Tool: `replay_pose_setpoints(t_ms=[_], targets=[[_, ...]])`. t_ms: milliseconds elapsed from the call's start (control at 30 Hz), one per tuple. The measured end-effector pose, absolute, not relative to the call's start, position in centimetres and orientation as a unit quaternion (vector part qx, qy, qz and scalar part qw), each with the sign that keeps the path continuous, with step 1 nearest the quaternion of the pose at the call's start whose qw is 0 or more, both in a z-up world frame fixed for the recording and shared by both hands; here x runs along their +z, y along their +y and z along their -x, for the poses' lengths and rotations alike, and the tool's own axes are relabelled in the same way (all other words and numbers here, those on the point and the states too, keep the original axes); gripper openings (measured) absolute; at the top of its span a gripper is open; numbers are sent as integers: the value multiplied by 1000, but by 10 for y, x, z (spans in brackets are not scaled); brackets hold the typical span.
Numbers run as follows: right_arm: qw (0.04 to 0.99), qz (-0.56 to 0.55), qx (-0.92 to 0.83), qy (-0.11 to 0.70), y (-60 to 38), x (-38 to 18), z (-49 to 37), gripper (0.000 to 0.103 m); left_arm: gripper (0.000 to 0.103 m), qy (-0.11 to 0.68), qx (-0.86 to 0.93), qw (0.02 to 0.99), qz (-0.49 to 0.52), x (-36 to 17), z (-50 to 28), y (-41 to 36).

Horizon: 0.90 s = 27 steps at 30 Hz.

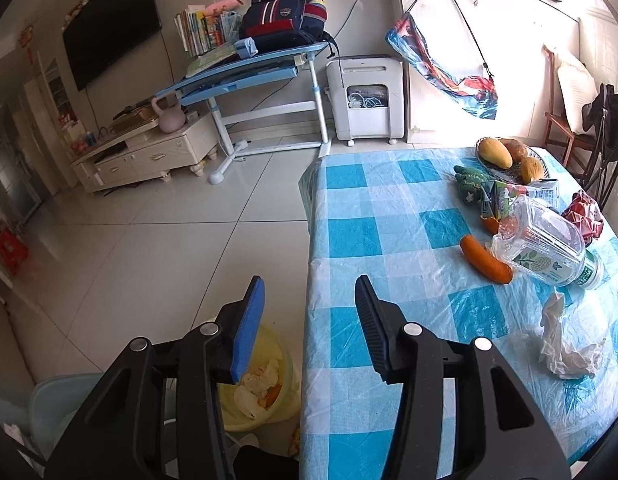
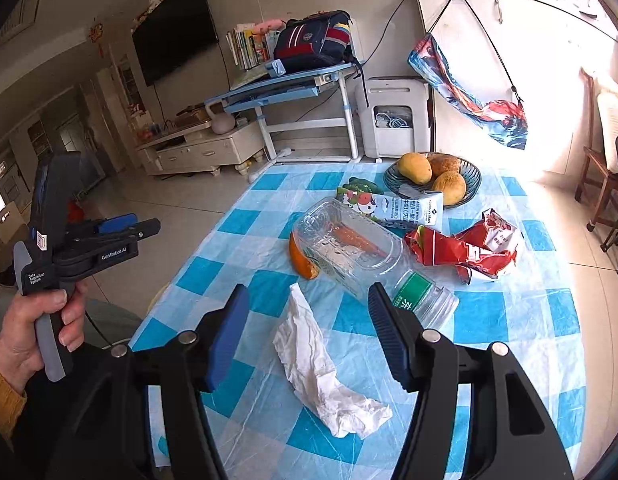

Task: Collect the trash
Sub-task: 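Return both tools to the table toward the remaining trash, then grasp an orange peel with the left tool while the right tool grasps the clear bottle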

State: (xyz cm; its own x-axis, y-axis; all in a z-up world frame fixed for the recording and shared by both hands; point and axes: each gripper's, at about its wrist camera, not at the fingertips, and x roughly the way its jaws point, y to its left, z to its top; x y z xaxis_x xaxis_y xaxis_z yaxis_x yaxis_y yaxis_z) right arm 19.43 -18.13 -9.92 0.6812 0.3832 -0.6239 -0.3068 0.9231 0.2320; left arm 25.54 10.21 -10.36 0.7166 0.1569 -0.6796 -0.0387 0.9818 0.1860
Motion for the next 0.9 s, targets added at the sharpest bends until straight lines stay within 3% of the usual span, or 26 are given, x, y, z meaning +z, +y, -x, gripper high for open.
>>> replay_pose_setpoints(t_ms=[533, 900], targets=[[905, -97, 128, 394, -222, -120, -204, 60, 46, 396, -68, 910, -100, -132, -257, 30], [892, 17, 153, 424, -195, -123, -243, 61, 46, 424, -77, 900, -67, -142, -293, 29]])
